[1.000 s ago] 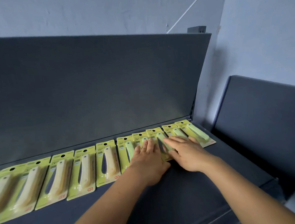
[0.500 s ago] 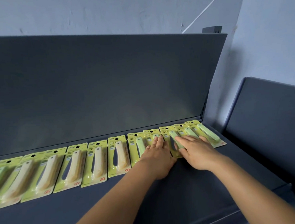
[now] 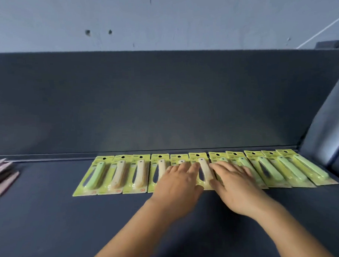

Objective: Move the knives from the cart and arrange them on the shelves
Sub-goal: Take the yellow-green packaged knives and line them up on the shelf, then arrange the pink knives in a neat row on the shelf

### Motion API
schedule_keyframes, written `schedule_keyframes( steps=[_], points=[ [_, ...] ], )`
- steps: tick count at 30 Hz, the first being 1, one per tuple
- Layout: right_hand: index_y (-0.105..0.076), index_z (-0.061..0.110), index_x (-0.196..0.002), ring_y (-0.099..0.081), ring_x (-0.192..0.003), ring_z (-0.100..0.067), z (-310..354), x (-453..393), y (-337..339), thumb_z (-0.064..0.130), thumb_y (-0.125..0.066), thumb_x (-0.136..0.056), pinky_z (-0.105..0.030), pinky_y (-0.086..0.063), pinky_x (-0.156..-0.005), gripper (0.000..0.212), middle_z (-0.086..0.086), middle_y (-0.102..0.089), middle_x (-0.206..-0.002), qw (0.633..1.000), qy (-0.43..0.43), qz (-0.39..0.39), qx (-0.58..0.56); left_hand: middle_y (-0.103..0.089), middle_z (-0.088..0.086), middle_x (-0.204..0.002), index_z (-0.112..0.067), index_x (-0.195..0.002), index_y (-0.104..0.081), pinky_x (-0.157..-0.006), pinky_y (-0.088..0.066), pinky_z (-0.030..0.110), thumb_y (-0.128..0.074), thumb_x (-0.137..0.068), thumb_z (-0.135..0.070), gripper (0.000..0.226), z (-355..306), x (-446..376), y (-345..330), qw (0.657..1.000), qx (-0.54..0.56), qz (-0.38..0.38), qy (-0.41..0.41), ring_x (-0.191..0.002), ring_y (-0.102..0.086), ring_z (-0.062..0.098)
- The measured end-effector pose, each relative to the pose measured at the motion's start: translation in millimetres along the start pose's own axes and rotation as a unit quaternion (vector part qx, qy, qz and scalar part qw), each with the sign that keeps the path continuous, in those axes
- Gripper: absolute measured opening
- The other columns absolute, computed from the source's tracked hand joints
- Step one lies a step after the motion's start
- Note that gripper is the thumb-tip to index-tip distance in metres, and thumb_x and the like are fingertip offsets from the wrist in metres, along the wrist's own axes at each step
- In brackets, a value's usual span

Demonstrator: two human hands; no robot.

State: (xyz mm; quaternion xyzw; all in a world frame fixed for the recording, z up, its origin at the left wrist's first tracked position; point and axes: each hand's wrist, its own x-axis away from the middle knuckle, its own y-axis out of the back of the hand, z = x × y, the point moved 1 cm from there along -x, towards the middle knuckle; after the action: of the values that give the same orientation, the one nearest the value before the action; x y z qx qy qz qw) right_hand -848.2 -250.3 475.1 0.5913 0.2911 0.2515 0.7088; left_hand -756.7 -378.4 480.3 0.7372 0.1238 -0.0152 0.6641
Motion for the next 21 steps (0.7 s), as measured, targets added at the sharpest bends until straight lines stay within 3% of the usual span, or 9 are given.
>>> schedule_keyframes(
  steps=[6, 11, 21],
  points=[
    [-0.035, 0.029, -0.141, -0.028, -0.137, -0.011, 138.2, 9.8, -12.6, 0.04, -0.033, -0.101, -0.031, -0.018, -0.113, 0.041, 0.014, -0.032, -0.149, 0.994, 0.089, -0.003, -0.063, -0.039, -0.004, -0.143, -0.024, -0.144, -0.031, -0.106, -0.024, 0.026, -0.038, -0.098, -0.041, 0.05, 105.9, 102.2, 30.8, 0.997, -0.017, -0.031, 0.066, -0.13, -0.037, 0.018],
    [-0.036, 0.027, -0.143, -0.031, -0.136, -0.013, 259.6, 12.5, -31.8, 0.038, -0.037, -0.101, -0.029, -0.022, -0.112, 0.043, 0.012, -0.036, -0.148, 0.982, 0.147, 0.013, -0.115, -0.043, -0.006, -0.14, -0.025, -0.139, -0.041, -0.105, -0.024, 0.024, -0.041, -0.097, -0.041, 0.045, 194.3, 188.3, 54.0, 0.992, -0.018, -0.055, 0.112, -0.128, -0.04, 0.016],
    [-0.038, 0.029, -0.142, -0.037, -0.134, -0.016, 445.6, 1.8, -54.5, 0.036, -0.042, -0.099, -0.031, -0.029, -0.111, 0.044, 0.012, -0.038, -0.148, 0.958, 0.232, 0.033, -0.168, -0.059, -0.001, -0.121, -0.021, -0.123, -0.058, -0.095, -0.039, 0.032, -0.05, -0.093, -0.034, 0.034, 339.3, 302.0, 95.0, 0.969, -0.007, -0.126, 0.211, -0.114, -0.051, 0.022]
  ],
)
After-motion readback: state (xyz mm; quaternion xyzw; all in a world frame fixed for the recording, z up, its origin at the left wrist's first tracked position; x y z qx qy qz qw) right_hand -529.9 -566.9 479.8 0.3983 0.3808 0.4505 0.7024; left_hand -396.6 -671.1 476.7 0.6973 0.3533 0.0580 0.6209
